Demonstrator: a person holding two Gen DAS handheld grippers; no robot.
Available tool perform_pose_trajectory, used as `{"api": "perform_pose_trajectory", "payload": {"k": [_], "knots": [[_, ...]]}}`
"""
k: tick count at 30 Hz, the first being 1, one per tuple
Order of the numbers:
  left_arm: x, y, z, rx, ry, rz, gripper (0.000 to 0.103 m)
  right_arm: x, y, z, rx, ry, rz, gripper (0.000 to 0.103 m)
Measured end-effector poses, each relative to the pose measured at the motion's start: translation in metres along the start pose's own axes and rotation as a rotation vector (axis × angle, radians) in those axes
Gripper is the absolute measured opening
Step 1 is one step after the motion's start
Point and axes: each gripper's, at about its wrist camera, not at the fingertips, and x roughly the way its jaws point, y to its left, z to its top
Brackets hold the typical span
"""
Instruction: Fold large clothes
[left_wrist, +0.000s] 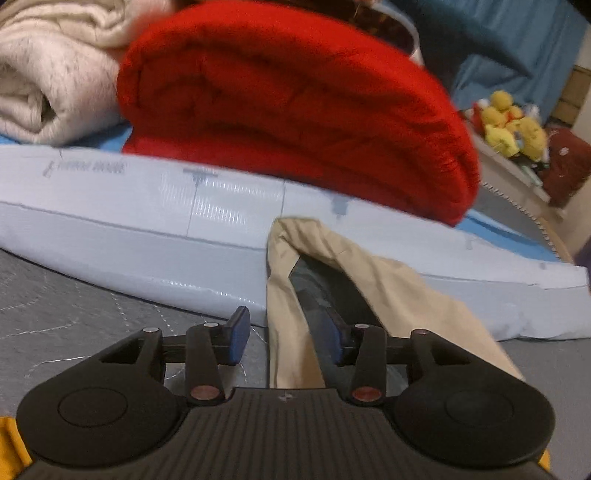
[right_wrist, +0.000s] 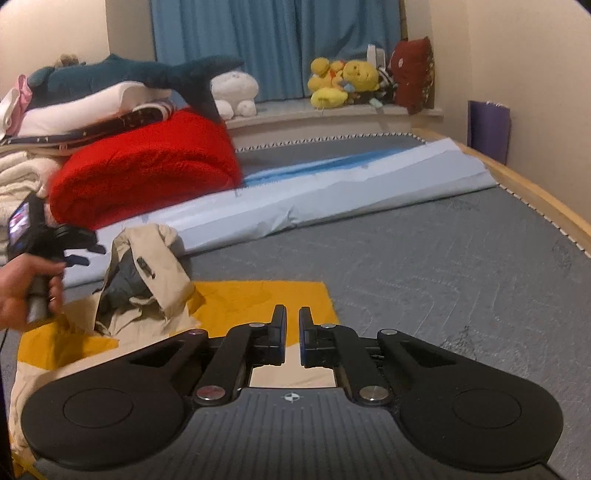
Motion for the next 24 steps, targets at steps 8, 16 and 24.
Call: {"api": "perform_pose_trajectory", "payload": {"k": [8,16,24], "knots": [[0.032,-0.018,-0.005,0.155,0.072,0.047,0.004,0.008,0.003,-0.003,0.015,0.031,0.022,0.006],[-0.161,-0.03,-0.053,0.449,-0.245,-0.182,0.003,0.001,0.002,0.004,0.054,0.024,0.055,0.006],[-0.3,0.029,-0.275,0.803,-0.024,-0.231,0.008,-0.006,0.0,0.002,0.132,0.01,0.054,0.023]]}}
